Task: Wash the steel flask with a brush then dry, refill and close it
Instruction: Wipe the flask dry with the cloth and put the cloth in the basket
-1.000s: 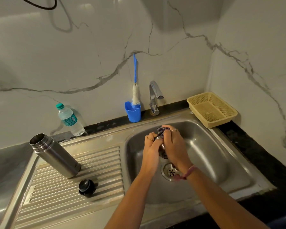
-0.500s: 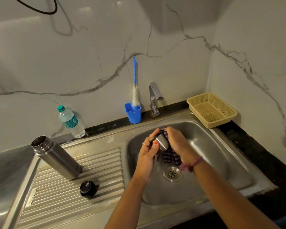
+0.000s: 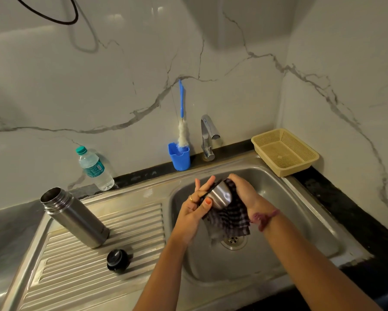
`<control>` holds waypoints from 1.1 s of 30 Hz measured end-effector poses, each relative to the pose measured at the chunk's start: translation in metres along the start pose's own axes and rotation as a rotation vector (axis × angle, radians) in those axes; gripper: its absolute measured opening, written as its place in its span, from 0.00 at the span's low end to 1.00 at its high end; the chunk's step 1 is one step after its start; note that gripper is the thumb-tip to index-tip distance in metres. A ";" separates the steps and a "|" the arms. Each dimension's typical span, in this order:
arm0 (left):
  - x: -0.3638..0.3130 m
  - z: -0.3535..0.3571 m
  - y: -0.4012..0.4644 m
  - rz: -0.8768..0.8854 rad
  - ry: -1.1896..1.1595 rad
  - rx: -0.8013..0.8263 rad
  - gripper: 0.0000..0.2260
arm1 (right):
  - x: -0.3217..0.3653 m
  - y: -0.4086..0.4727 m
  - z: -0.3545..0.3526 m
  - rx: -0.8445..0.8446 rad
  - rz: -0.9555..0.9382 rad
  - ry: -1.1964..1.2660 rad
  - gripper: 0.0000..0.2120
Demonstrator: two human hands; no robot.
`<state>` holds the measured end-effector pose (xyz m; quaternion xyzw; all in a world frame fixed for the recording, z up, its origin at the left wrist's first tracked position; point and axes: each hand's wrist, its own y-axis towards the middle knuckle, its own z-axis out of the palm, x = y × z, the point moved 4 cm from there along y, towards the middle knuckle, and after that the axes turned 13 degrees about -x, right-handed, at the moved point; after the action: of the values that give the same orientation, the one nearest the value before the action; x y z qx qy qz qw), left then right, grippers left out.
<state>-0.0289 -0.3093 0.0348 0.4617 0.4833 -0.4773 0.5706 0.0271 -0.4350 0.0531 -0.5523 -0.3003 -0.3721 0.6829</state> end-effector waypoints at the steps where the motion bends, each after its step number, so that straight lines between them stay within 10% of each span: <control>1: -0.003 0.000 -0.001 0.007 0.019 0.014 0.16 | 0.001 -0.001 0.000 0.048 0.023 0.061 0.19; 8: -0.011 0.007 0.009 0.199 0.523 -0.049 0.09 | 0.018 0.002 -0.010 -0.220 -0.229 -0.176 0.14; 22: -0.012 0.042 0.006 -0.185 -0.005 -0.367 0.12 | -0.006 -0.026 0.001 -0.549 -1.356 -0.739 0.21; 29: -0.013 0.030 0.003 -0.030 0.082 -0.257 0.14 | 0.029 -0.004 -0.008 -0.262 -0.706 -0.332 0.15; 33: -0.016 0.026 0.006 0.040 0.087 -0.262 0.12 | 0.020 -0.021 0.004 -0.457 -1.016 -0.697 0.19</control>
<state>-0.0210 -0.3326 0.0534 0.4131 0.5566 -0.3781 0.6137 0.0199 -0.4373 0.0815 -0.5612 -0.6408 -0.5019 0.1504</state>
